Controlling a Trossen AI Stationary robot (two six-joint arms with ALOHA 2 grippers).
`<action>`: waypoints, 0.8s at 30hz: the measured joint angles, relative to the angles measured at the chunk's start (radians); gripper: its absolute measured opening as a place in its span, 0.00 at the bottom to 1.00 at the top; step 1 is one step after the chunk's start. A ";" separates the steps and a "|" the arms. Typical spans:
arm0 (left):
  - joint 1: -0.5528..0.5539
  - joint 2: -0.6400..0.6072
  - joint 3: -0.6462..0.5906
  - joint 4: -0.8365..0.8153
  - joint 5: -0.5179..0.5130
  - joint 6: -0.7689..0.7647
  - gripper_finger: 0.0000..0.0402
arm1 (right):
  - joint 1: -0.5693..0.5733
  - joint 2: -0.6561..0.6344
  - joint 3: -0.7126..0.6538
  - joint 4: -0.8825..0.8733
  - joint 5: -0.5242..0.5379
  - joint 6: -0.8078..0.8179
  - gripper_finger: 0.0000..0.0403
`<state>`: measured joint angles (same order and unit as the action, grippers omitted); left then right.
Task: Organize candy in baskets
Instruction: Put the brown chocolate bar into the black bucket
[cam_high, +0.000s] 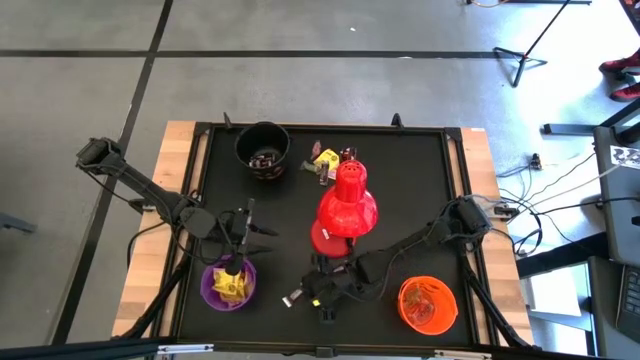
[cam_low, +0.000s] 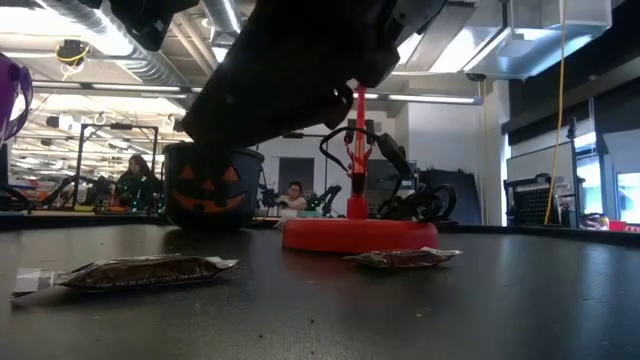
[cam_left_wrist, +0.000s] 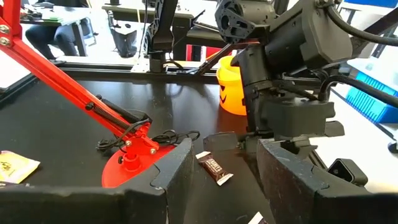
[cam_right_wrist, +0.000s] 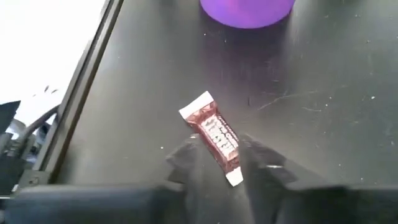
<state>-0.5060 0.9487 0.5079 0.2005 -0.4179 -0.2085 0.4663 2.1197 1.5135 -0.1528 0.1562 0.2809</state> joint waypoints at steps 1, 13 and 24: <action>0.000 0.000 0.000 0.000 0.000 0.000 0.42 | -0.004 0.000 0.000 0.004 0.003 -0.001 0.35; 0.000 0.000 0.000 -0.005 0.000 0.000 0.42 | -0.044 0.097 0.000 0.033 -0.067 0.031 0.60; 0.000 0.000 0.000 -0.006 0.000 0.001 0.42 | -0.042 0.110 0.000 -0.013 -0.030 0.028 0.41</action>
<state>-0.5060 0.9487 0.5079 0.1947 -0.4183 -0.2077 0.4240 2.2301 1.5135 -0.1654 0.1260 0.3088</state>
